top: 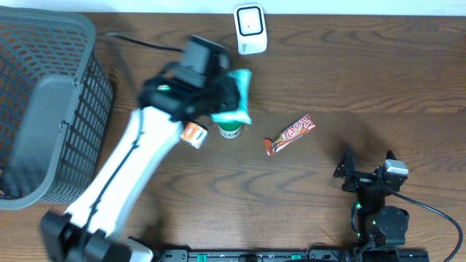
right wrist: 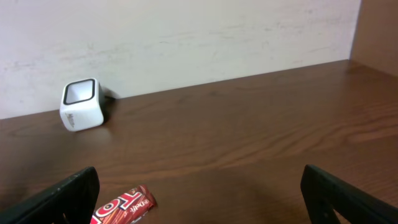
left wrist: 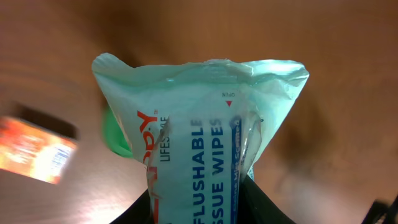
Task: Scan the item barcode
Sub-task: 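Carry the wipes pack out of the basket over the table center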
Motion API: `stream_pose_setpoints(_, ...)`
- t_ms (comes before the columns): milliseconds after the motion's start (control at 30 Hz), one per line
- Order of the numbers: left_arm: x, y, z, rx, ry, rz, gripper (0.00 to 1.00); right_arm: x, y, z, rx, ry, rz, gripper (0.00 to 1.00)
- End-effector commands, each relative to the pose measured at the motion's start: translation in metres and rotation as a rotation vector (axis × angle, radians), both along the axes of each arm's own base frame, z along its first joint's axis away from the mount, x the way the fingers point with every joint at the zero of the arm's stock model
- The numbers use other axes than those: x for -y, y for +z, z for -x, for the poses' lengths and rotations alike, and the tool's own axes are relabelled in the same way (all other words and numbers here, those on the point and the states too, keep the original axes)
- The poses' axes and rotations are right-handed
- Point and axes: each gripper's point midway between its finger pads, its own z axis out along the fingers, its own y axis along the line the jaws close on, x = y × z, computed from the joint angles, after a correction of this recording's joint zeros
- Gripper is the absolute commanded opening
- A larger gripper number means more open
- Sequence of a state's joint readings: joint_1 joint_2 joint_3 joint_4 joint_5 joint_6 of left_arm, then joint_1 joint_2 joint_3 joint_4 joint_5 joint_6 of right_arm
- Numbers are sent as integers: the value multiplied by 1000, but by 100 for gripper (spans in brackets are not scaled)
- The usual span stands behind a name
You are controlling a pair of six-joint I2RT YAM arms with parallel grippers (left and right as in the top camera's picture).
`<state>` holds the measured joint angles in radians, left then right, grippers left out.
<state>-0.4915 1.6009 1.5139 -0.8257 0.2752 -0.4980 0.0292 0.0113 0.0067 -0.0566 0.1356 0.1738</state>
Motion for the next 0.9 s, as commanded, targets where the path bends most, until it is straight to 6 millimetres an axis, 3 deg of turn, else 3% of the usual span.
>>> stream_pose_setpoints(0, 43, -30, 26, -153, -132, 69, 31, 3, -1, 1, -2, -17, 11, 99)
stream_pose_setpoints(200, 75, -63, 49, -290, -229, 94, 31, 3, -1, 1, -2, -17, 11, 99)
stream_pose_setpoints(367, 93, -75, 56, -288, -282, 84, 32, 3, -1, 1, -2, -17, 11, 99)
stream_pose_setpoints(467, 98, -83, 59, -323, -260, 82, 39, 3, -1, 1, -2, -17, 11, 99)
stream_pose_setpoints(567, 98, -94, 65, -412, -196, 81, 39, 3, -1, 1, -2, -17, 11, 99)
stream_pose_setpoints(733, 111, -101, 80, -528, -244, 156, 38, 3, -1, 1, -2, -17, 11, 99)
stream_pose_setpoints(867, 112, -106, 77, -509, -266, 149, 38, 3, -1, 1, -2, -17, 11, 99)
